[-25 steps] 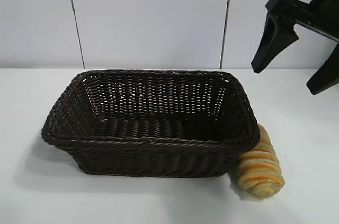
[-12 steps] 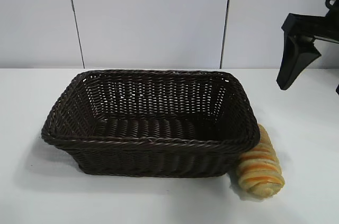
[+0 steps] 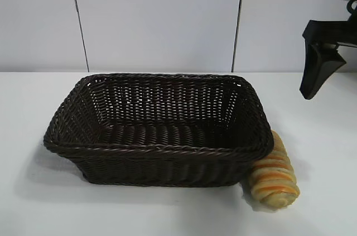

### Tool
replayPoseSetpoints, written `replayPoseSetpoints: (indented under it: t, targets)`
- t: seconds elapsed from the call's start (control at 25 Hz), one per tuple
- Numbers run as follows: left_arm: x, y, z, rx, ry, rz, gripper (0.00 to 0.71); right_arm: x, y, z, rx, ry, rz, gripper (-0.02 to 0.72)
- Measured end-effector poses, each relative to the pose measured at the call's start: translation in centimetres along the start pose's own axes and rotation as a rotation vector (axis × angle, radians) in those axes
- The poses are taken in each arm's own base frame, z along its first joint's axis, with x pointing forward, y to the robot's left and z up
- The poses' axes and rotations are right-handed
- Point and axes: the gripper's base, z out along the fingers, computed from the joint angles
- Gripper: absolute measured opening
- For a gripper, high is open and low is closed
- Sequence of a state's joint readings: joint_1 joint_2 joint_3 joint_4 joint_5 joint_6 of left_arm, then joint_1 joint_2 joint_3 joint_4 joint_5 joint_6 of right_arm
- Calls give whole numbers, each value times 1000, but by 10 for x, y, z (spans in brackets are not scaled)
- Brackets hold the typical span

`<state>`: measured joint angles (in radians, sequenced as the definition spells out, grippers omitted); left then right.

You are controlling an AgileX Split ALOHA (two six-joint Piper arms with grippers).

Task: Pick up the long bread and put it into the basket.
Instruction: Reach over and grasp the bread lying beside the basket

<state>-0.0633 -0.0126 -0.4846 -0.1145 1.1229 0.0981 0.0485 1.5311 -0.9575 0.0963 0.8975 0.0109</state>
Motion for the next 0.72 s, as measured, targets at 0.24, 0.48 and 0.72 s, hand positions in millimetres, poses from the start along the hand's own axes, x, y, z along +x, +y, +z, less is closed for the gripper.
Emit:
replayPoseSetpoints:
  t: [0.24, 0.48, 0.72]
  targets:
    - [0, 0, 0, 0, 0, 0, 690, 2, -2, 6, 3, -26, 6, 661]
    - [0, 0, 0, 0, 0, 1, 690, 0, -2, 6, 2, -47, 6, 661]
    - [0, 0, 0, 0, 0, 1, 690, -3, -1, 6, -15, -84, 21, 661]
